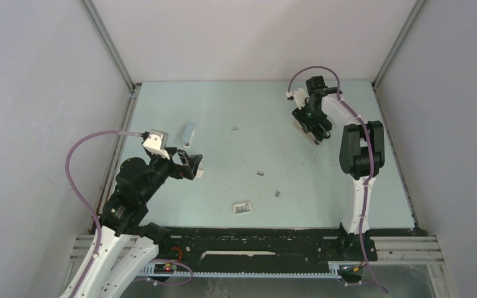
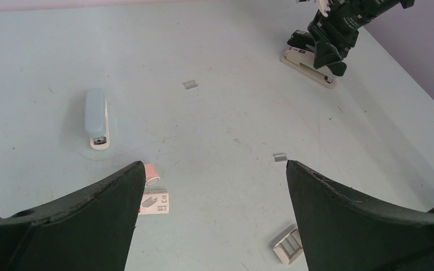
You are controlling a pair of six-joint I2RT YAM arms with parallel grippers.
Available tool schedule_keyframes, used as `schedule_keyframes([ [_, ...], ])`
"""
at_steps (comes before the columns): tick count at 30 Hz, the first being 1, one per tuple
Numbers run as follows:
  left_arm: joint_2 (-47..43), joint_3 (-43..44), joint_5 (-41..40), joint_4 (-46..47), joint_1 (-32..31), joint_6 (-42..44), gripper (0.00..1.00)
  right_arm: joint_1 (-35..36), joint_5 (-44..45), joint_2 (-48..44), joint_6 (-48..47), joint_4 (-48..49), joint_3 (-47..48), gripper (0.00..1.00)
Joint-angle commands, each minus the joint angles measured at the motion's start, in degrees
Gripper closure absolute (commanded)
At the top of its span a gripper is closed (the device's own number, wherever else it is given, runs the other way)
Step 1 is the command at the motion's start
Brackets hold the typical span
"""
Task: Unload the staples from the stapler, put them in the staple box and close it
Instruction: Place the stapler at the center of the board, then pick up the stapler from the center of the board.
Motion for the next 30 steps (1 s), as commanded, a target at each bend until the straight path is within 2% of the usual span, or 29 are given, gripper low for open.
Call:
schedule_keyframes([
  [1, 0.2, -1.1, -0.4, 0.4, 0.4, 1.7, 0.0, 0.6, -0.1, -2.0, 1.2, 1.3, 3.0, 0.38],
  [7, 0.2, -1.2, 0.3, 0.4, 0.4, 1.7, 0.0, 0.6, -1.7, -9.6, 2.0, 1.0, 2.8, 0.27],
  [13, 0.4, -1.1, 1.2, 0.4, 0.6, 1.4, 0.0, 0.9, -10.7, -22.7, 4.7, 2.0, -2.5, 0.24],
  [20, 1.0, -1.3, 2.8, 1.0, 0.7, 0.1, 0.0, 2.5, -31.0, -38.4, 8.2, 4.8, -14.8, 0.23],
  [26, 1.4, -1.7, 5.0, 2.9, 0.7, -2.4, 0.0, 0.9, -52.2, -51.4, 11.9, 15.0, -29.2, 0.23],
  [30, 0.7, -3.0, 6.9, 6.0, 0.8, -6.4, 0.0, -0.8, -60.4, -56.0, 14.7, 20.6, -35.6, 0.22],
])
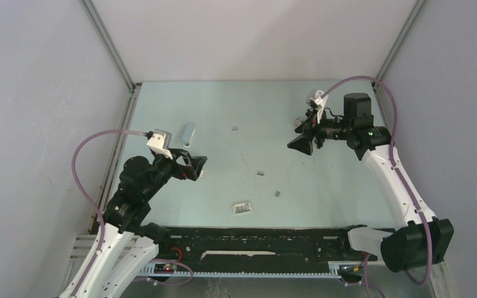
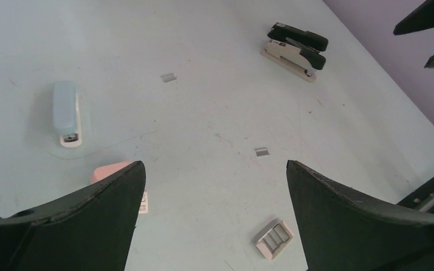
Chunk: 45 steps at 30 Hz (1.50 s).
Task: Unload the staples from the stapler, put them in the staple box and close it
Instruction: Pick up the stapler from the center of the board.
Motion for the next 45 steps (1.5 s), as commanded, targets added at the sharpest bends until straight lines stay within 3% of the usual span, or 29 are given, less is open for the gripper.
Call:
schedule_keyframes([
  [1, -0.8, -2.5, 3.6, 6.0, 0.5, -5.5, 0.0, -1.8, -14.9, -4.5, 4.5, 9.6, -4.7, 0.22],
  [6, -2.8, -8.2, 5.0, 12.7, 0.4, -12.8, 0.0, -2.2, -17.3, -5.7, 4.6, 10.3, -6.0, 0.22],
  [12, -5.7, -14.6, 0.6, 17.2, 0.4, -18.1, 0.0, -2.1, -18.7, -5.9, 4.6, 10.0, -6.1, 0.22],
  [24, -5.8, -20.5, -11.6, 20.9, 0.5, -19.6, 0.02, -2.1, -19.6, -5.9, 3.9, 9.9, -6.7, 0.22],
  [30, 0.1, -22.3, -16.9, 26.1, 0.4, -20.2, 0.02, -2.0, -19.8, -5.9, 3.6, 9.7, -6.7, 0.22],
  [36, 10.8, -20.8, -22.5, 27.9, 1.0, -26.4, 0.04, -2.2, -20.0, -5.9, 3.2, 9.3, -6.7, 0.22],
  [45, 19.8, -17.4, -27.5, 23.3, 3.1, -36.5, 0.17, -2.0, -20.1, -5.4, 2.8, 9.0, -6.7, 0.22],
])
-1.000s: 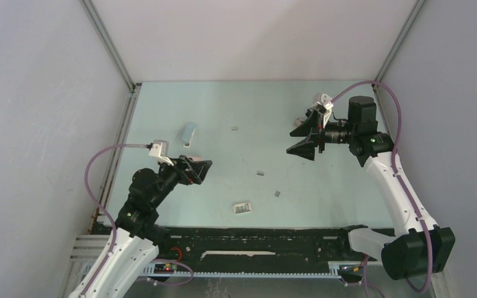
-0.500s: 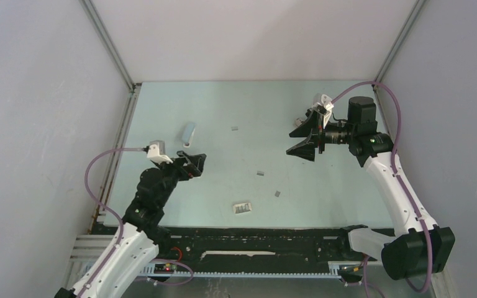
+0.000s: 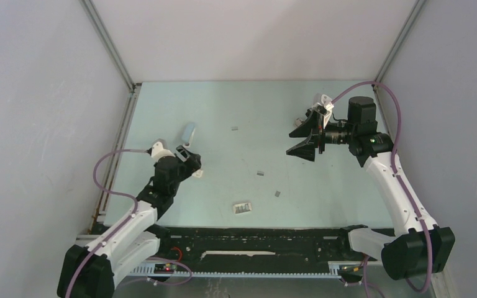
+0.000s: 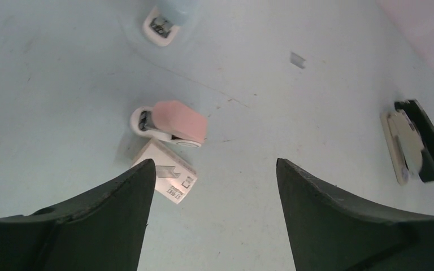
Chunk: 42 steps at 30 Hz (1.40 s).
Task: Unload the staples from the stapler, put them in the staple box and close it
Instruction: Pick up the stapler from the center of the board.
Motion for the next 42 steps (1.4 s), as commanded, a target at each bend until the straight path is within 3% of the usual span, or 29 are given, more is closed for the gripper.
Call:
schedule_keyframes([
  [1, 3.7, 4.3, -4.9, -2.5, 1.4, -6.7, 0.18, 0.0, -1.3, -0.7, -0.8, 0.4, -0.1, 0.22],
  [10, 14.0, 12.0, -4.8, -10.6, 3.3, -12.4, 0.28, 0.0, -1.3, -0.7, -0.9, 0.2, -0.1, 0.21],
  [30, 30.4, 29.6, -5.5, -34.1, 4.1, -30.3, 0.23, 0.6, -1.4, -0.9, -1.4, -0.1, -0.1, 0.22],
  [42, 36.7, 35.5, -5.6, -37.5, 4.1, -33.9, 0.3, 0.7, -1.8, -1.5, -1.8, -0.6, -0.1, 0.22],
])
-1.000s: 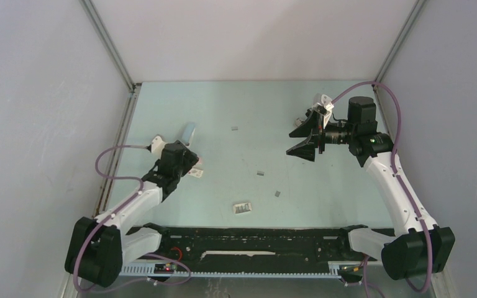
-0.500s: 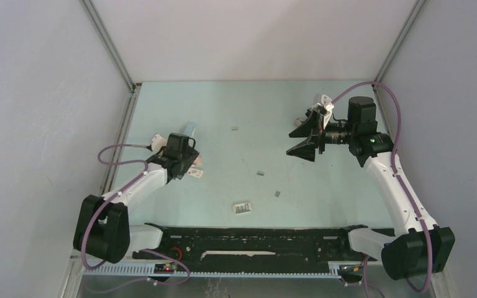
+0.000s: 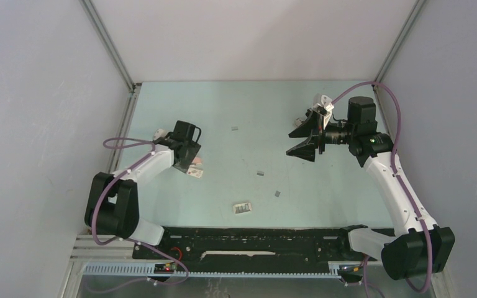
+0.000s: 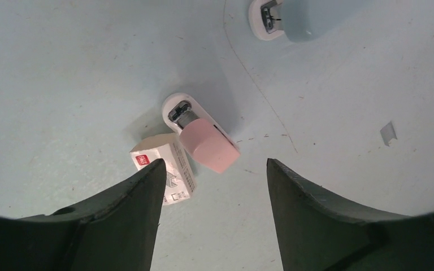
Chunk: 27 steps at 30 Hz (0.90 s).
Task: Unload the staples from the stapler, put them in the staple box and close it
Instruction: Pick up the stapler from the center of the board.
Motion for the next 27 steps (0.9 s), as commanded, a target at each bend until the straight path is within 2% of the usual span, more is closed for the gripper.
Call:
schedule_keyframes([
  [1, 1.0, 2.8, -2.1, -2.7, 0.3, -3.3, 0.3, 0.5, -1.2, -1.5, -0.9, -0.5, -0.1, 0.22],
  [5, 2.8, 3.6, -2.2, -3.0, 0.3, -3.3, 0.32, 0.6, -1.2, -1.7, -1.0, -0.6, -0.1, 0.22],
  [15, 7.5, 6.3, -1.2, -3.4, 1.1, -2.3, 0.45, 0.5, -1.2, -2.1, -1.2, -0.8, -0.1, 0.22],
  [27, 8.0, 7.1, -1.7, -3.5, 1.5, 1.3, 0.56, 0.6, -1.3, -2.1, -1.3, -0.8, 0.0, 0.22],
])
